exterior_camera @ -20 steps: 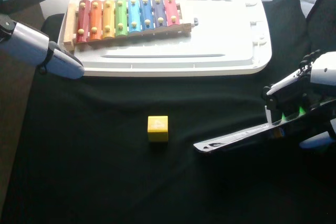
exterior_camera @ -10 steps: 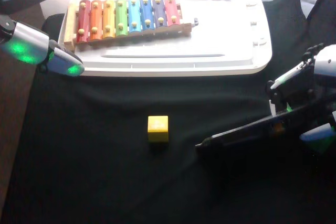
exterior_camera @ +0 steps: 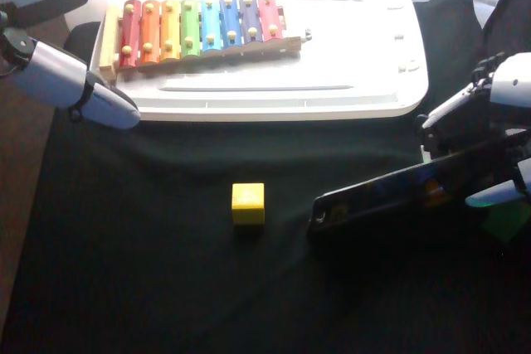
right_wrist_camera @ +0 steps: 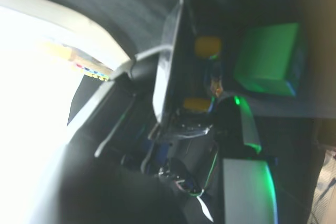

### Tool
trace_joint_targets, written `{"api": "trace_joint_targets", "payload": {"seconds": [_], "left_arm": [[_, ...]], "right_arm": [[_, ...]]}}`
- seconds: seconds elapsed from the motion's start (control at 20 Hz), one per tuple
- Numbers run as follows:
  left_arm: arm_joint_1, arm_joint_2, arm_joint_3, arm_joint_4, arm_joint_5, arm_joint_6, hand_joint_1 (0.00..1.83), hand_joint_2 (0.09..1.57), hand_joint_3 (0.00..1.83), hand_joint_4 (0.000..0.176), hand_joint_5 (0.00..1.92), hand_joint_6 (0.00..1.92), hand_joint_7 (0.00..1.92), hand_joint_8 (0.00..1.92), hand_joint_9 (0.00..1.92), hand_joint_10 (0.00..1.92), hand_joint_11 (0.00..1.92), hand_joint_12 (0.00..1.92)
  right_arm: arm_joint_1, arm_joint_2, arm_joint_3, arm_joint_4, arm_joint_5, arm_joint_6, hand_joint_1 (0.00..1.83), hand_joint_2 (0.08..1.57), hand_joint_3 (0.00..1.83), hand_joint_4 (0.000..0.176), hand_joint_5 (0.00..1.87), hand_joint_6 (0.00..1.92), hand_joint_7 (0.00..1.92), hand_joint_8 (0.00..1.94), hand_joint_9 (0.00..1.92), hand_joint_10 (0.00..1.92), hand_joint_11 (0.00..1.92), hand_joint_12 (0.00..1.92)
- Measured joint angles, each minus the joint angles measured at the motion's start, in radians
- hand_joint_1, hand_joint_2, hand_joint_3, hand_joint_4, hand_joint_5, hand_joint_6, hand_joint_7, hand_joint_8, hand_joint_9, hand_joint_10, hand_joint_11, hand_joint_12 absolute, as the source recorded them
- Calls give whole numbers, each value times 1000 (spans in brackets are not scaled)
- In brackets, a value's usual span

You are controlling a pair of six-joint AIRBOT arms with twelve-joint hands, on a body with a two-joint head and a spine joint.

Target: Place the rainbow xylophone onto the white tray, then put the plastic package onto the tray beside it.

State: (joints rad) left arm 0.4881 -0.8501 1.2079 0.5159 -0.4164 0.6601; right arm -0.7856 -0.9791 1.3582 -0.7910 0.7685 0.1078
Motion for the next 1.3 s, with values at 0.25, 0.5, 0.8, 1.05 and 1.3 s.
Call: {"api": "trace_joint_targets", "payload": {"seconds": [0.25,0.5,0.8,1.05,1.3], "left_arm": [[4,-3,0,-5,1,6,739,744,0,153,0,0,0,0,0,0,0,0],[6,-8,0,-6,2,7,754,750,0,134,0,0,0,0,0,0,0,0],[6,-8,1,-12,2,7,744,762,6,113,0,0,0,0,0,0,0,0],[6,-8,1,-13,2,7,694,769,6,91,0,0,0,0,0,0,0,0],[6,-8,1,-13,2,7,731,722,0,83,0,0,0,0,0,0,0,0]], "right_arm": [[69,0,0,-14,4,-37,1261,1147,0,0,828,985,1016,1172,1162,997,1098,1444],[146,1,0,-22,14,-66,1155,1198,0,0,813,1157,817,1556,1091,1680,1129,1848],[230,1,13,-59,17,-79,1246,1175,0,0,842,1103,893,1255,1199,1428,1202,1718],[293,1,26,-75,18,-82,1263,1156,0,0,845,896,981,1263,1255,1102,1174,1517],[352,-5,45,-82,21,-84,1275,1127,0,0,867,920,1063,1103,1247,971,1127,1438]]}}
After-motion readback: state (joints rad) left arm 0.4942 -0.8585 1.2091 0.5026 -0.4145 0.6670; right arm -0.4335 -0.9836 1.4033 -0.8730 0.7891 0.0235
